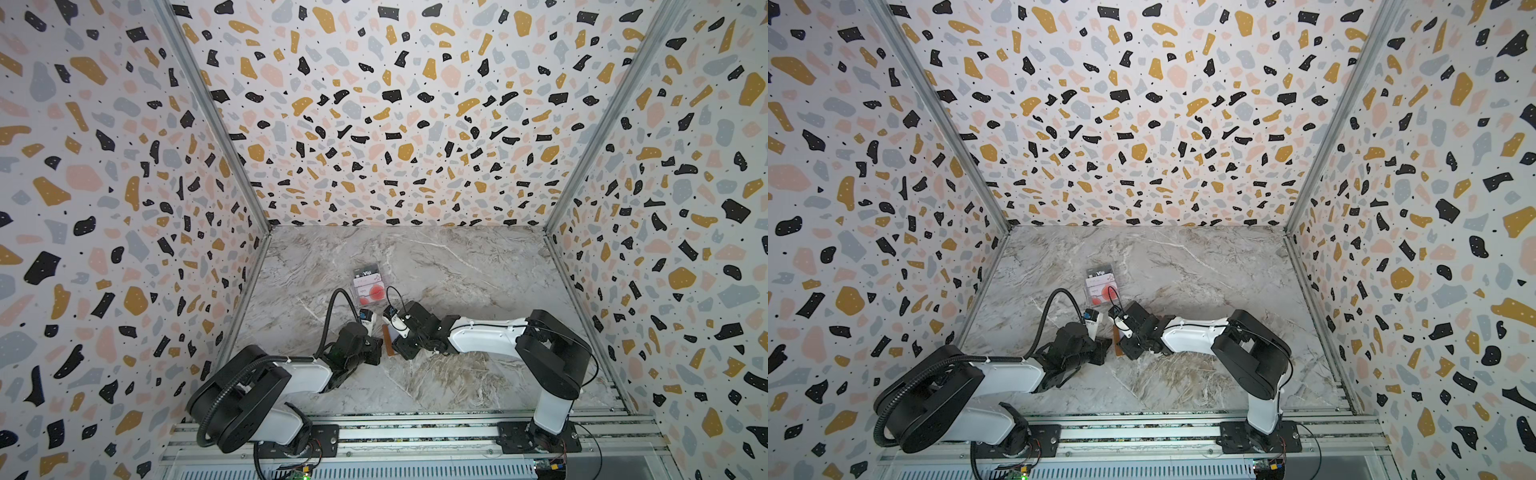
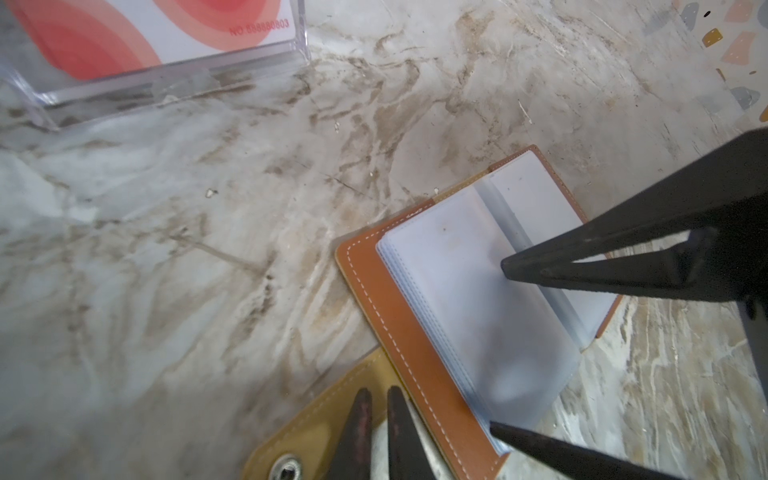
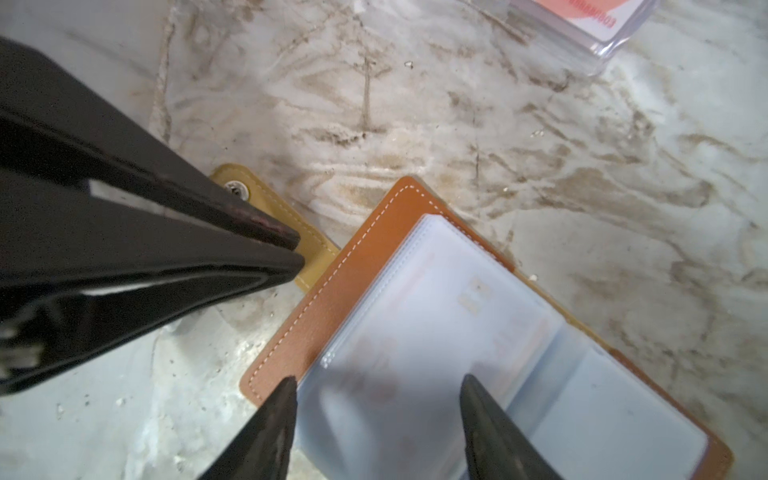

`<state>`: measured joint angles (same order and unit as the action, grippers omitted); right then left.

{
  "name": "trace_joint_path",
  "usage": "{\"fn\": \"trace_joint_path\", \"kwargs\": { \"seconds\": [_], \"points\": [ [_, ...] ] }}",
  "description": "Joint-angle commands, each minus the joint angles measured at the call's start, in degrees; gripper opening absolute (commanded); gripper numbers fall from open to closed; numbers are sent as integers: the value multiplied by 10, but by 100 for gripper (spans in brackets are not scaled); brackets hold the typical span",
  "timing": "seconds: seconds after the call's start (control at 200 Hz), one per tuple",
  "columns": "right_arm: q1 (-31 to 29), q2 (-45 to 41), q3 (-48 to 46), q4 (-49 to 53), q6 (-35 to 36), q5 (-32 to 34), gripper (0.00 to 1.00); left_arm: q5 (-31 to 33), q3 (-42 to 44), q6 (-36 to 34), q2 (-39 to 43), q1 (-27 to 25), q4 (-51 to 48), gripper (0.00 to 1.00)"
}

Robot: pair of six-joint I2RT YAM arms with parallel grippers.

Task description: Take the credit cards out of the card holder

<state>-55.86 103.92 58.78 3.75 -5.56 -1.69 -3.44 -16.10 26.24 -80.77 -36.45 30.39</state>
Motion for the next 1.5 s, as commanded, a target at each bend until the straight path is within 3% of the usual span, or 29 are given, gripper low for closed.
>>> {"fn": "trace_joint_path", "kwargs": {
  "seconds": [0.0, 0.365, 0.621, 1.086, 1.497],
  "points": [
    [-3, -10, 7, 52, 16, 20, 64, 10, 12, 1, -5, -2, 3, 12],
    [-3, -10, 4, 68, 36, 48, 64, 15, 12, -3, -7, -2, -5, 12],
    [-4, -2, 8, 88, 28, 105, 59, 17, 12, -6, -6, -2, -10, 11],
    [-4, -13, 7, 94, 11, 148, 40, 17, 11, -10, -11, -2, -13, 11],
    [16, -31, 5, 75, -6, 123, 23, 16, 12, -15, -16, -2, -16, 11]
  ]
}}
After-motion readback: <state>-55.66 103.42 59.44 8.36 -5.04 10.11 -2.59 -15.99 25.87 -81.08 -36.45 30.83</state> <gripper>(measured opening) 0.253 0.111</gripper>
